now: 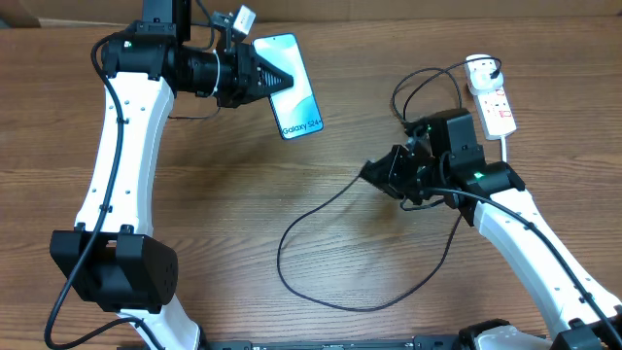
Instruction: Plug charger to phone and switch on socket
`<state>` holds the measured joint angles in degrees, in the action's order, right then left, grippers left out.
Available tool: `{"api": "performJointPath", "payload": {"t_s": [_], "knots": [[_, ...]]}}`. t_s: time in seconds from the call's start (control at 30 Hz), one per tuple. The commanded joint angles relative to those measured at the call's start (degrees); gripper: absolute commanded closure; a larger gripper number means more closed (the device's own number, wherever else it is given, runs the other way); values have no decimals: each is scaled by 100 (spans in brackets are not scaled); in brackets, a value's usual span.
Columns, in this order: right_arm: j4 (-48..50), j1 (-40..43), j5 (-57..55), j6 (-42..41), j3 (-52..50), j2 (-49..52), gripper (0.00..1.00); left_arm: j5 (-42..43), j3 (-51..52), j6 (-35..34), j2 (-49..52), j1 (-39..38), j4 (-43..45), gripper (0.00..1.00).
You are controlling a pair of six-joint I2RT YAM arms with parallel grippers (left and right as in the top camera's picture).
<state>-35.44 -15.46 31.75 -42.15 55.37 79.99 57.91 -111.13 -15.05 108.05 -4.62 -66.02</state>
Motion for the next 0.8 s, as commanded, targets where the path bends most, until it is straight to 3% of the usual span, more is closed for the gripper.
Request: {"api": "performJointPath", "payload": {"t_s": [0.0, 0.27, 0.7, 0.77], "knots": [[-199, 4, -1270, -468, 15, 39, 96, -358, -76, -39, -59, 22, -24, 96], [-498, 4, -2083, -879, -42, 481, 96, -450, -76, -39, -57, 11, -22, 96], [11, 4, -2667, -1318, -175, 1414, 96, -452, -76, -37, -59, 11, -144, 96], [68, 4, -2605, -1320, -175, 1445, 93, -452, -76, -37, -57, 11, -149, 96]]}}
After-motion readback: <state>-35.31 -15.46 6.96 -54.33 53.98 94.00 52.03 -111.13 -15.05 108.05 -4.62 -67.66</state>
